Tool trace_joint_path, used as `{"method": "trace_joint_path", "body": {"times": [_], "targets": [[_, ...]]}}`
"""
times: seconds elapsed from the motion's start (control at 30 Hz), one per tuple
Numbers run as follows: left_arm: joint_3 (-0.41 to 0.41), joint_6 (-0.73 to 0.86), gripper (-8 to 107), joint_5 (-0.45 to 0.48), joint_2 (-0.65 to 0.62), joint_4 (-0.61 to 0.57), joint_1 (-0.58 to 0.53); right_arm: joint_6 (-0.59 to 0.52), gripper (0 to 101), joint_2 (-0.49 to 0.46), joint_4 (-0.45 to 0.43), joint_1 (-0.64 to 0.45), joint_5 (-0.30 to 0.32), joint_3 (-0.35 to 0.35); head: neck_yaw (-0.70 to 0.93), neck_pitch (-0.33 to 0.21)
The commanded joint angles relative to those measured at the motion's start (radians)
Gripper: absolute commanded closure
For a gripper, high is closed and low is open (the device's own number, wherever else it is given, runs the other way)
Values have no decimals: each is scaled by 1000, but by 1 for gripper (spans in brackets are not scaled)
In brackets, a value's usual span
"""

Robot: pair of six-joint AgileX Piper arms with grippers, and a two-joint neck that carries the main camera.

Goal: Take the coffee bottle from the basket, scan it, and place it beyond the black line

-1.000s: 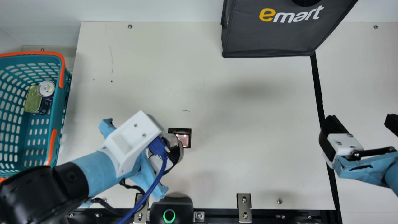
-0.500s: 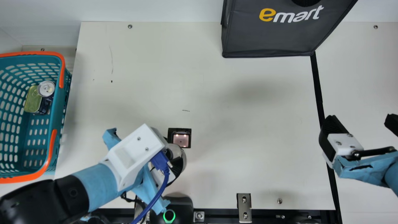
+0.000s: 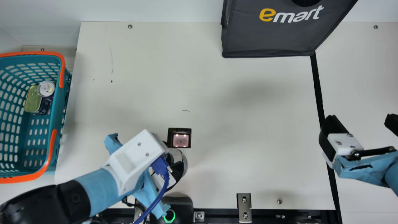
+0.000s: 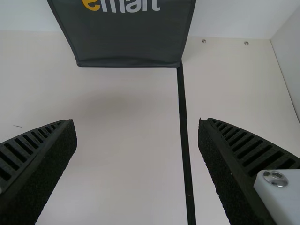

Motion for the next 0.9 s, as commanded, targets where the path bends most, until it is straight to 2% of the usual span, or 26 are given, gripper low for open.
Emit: {"method": "trace_joint_path", "body": {"times": [0.0, 0.43, 0.87], "targets": [[8, 0, 89, -10, 2, 1, 4, 0, 10, 0, 0, 0, 0, 0, 2, -26], [16, 63, 89, -91, 68, -16, 72, 0, 10, 0, 0, 0, 0, 0, 2, -26], [-74, 169, 89, -158, 190, -67, 148, 0, 10, 0, 0, 0, 0, 0, 2, -26]]}}
